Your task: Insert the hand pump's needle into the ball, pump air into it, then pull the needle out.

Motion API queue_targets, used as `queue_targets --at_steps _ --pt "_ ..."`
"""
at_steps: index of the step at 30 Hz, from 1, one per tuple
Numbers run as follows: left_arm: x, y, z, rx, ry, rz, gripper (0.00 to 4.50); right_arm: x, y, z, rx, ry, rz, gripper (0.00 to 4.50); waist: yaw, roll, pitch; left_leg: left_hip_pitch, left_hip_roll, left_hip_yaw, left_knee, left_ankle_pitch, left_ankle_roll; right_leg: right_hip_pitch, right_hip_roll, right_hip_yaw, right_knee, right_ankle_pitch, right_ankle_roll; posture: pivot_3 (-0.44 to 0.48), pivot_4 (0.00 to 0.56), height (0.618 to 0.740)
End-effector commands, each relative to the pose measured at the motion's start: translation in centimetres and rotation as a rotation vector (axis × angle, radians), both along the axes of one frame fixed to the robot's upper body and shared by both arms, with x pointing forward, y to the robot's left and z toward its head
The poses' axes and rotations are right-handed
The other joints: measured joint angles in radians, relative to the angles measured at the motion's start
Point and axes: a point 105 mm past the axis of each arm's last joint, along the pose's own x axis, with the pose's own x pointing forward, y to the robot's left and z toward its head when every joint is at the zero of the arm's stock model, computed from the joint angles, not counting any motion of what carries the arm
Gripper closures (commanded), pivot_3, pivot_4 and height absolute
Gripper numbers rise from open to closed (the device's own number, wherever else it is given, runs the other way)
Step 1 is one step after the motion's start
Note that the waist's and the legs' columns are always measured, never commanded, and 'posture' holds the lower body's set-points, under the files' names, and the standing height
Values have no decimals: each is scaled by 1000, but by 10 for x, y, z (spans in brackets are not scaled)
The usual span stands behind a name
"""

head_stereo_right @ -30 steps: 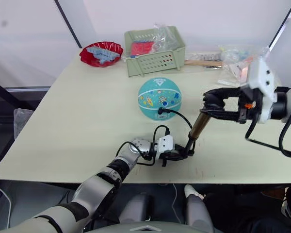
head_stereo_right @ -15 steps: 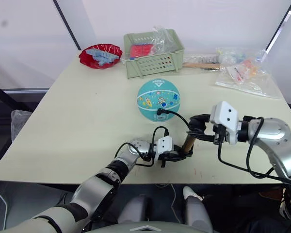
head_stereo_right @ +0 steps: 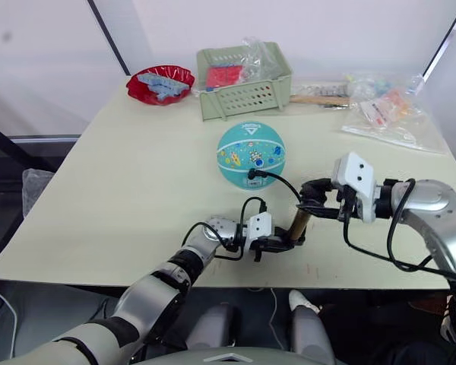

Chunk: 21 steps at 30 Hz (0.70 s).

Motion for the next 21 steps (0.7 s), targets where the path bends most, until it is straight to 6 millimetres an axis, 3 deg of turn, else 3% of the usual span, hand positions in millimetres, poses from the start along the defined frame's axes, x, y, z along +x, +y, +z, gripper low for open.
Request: queue_targets --at_steps 1,8,13,17,21 --pt "-19 25 -42 145 130 26 3469 -7 -3 54 49 -128 24 2560 0 0 1 0 0 0 0 0 0 0 0 0 0 0 0 0 150 736" --pt "-20 25 -42 143 132 27 3469 -14 -12 106 75 -189 31 2560 -1 4 5 0 0 0 0 0 0 0 -1 0 0 0 0 0 150 736" --pt "-21 24 -43 143 133 25 3469 -17 -16 127 96 -201 27 2560 -1 4 6 0 1 0 0 0 0 0 -1 0 0 0 0 0 150 736" --pt "-21 25 -43 143 133 24 3469 -16 -17 127 89 -197 16 2560 -1 5 6 0 1 0 0 0 0 0 -2 0 0 0 0 0 150 736" --pt "-22 25 -43 143 134 25 3469 -12 -16 90 8 -115 6 2560 0 4 5 0 1 0 0 0 0 0 -2 0 0 0 0 0 150 736"
